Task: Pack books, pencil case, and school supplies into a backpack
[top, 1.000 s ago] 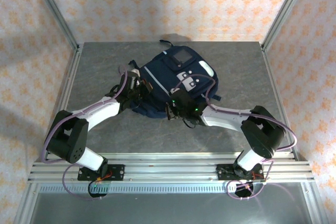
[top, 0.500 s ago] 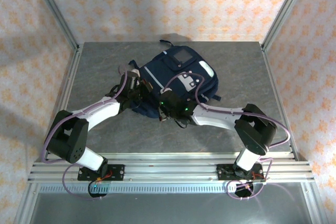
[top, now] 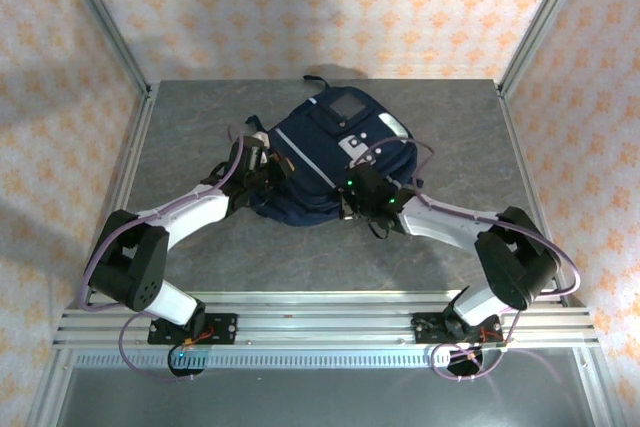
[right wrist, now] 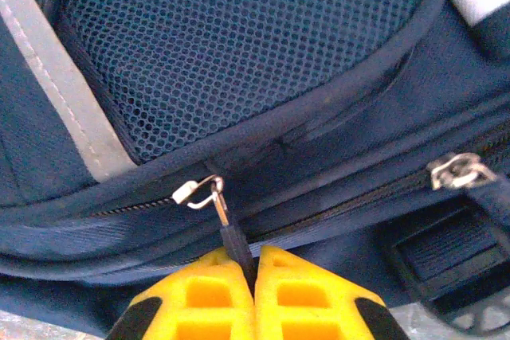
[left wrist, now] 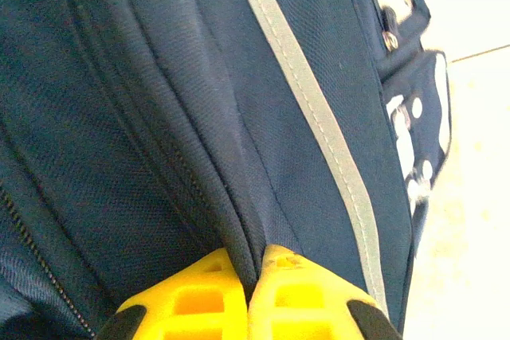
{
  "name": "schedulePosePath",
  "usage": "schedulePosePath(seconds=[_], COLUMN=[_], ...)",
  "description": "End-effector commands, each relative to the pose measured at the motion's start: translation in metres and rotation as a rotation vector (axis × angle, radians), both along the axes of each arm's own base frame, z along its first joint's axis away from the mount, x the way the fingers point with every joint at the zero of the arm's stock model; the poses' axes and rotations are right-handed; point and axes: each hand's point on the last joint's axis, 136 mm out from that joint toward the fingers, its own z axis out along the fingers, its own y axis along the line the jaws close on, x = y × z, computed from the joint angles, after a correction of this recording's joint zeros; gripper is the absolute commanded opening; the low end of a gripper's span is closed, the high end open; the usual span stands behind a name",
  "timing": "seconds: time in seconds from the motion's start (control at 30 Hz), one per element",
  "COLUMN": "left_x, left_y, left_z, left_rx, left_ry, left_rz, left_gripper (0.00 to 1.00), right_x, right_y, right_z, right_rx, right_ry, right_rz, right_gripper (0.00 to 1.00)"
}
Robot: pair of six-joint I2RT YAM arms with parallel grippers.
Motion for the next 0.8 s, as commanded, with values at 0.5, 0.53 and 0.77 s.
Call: schedulePosePath(seconds=[0.5,0.53,0.77], left_x=[0.014,0.015,0.004], left_y=[0.051,0.056,0.127], left_z=[0.081,0.087,0.121], left_rx=[0.214,0.238,0.545], left_ry=[-0.220,-0.233,-0.329], left_rz=[0.134,0.150,0.359], left_gripper=[0.64,0.73,0.99], right_x=[0.064,0.068,0.099], right_y=[-0.053,-0.056,-0.126], right_z=[0.086,0.092,0.134], right_rx=[-0.017,-0.016,-0.017], right_ry=[-0.192,-0.211,-0.336], right_rz=[-0.220,-0.235,-0.489], right_gripper=[0.67,0.70,1.00])
